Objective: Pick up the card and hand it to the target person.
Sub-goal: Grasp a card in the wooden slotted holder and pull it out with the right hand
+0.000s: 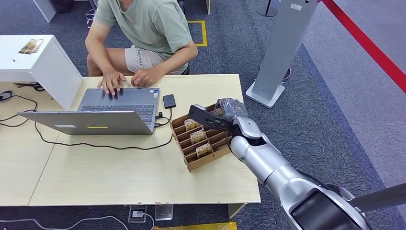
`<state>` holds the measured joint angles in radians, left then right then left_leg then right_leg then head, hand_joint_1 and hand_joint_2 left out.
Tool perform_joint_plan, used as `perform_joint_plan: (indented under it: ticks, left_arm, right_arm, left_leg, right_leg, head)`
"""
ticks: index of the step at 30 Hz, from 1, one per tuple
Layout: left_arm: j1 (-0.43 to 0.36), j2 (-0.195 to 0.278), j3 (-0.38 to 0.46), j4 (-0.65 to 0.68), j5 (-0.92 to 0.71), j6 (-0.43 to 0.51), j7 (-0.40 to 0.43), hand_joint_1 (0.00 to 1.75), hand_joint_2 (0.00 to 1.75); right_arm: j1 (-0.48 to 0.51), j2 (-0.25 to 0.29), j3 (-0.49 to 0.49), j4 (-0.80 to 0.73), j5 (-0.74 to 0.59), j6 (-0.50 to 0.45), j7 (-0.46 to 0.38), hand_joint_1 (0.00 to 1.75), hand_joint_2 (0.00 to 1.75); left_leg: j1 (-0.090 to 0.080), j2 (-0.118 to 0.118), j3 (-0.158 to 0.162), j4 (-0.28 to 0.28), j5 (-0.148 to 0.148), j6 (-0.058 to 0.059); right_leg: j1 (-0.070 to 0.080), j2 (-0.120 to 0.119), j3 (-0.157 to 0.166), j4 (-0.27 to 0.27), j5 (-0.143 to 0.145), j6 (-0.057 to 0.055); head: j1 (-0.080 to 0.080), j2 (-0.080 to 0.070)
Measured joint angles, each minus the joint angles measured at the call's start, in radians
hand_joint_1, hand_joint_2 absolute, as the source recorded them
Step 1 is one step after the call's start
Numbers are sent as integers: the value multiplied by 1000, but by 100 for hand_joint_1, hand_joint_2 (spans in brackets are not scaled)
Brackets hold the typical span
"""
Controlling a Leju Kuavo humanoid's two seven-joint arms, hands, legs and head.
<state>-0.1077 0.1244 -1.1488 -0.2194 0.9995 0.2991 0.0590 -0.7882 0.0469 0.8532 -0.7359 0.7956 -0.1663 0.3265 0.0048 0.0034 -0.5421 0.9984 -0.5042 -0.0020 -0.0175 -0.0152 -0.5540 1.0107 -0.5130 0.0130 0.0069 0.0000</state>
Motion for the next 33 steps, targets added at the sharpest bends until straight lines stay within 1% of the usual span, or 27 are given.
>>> perform_joint_plan:
  ticks: [6,16,19,20,21,22,24,26,28,33]
  left_arm:
    - [0,0,0,2,1,0,-1,0,175]
    - [0,0,0,2,1,-6,-9,0,175]
    - [0,0,0,2,1,-4,-12,0,175]
    - [0,0,0,2,2,-3,-12,0,175]
    - [0,0,0,2,3,-2,-11,0,175]
    - [1,0,0,2,3,-1,-11,0,175]
    - [1,0,0,2,3,3,-10,0,175]
    - [1,0,0,2,3,6,-7,0,175]
    - [1,0,0,2,3,10,-3,0,175]
    - [1,0,0,2,3,15,1,0,175]
  right_arm:
    - [-1,0,0,4,1,0,-6,150,175]
    - [-1,0,0,6,-8,-1,-10,150,175]
    - [3,-1,-1,6,-8,-28,-20,150,175]
    - [7,-1,-1,5,-6,-58,-34,150,175]
    - [14,-1,-3,3,-1,-107,-57,150,175]
    - [22,-2,-6,-2,6,-172,-87,150,175]
    - [43,-6,-18,-24,24,-338,-166,150,175]
    - [63,-13,-33,-55,41,-462,-227,150,175]
    - [83,-20,-46,-82,52,-512,-250,150,175]
    - [116,-27,-74,-130,60,-526,-268,150,175]
  left_leg:
    - [0,0,0,0,0,0]
    - [0,0,1,0,0,0]
    - [0,0,1,0,0,0]
    - [0,0,1,0,0,0]
    - [0,0,0,0,0,0]
    - [0,0,0,0,0,0]
    - [0,0,0,0,0,0]
    - [0,0,0,0,0,0]
    - [0,0,0,0,0,0]
    - [0,0,0,0,0,0]
  right_leg:
    - [0,0,0,0,0,0]
    - [0,0,0,0,0,0]
    - [0,0,0,0,0,0]
    - [0,0,0,0,0,0]
    - [0,0,0,0,0,0]
    - [0,0,0,0,0,0]
    - [0,0,0,0,0,0]
    - [0,0,0,0,0,0]
    - [0,0,0,0,0,0]
    - [0,0,0,0,0,0]
  head:
    - [-1,0]
    - [0,0]
    - [0,0]
    - [0,0]
    - [-1,0]
    - [-1,0]
    - [-1,0]
    - [-1,0]
    - [0,0]
    - [0,0]
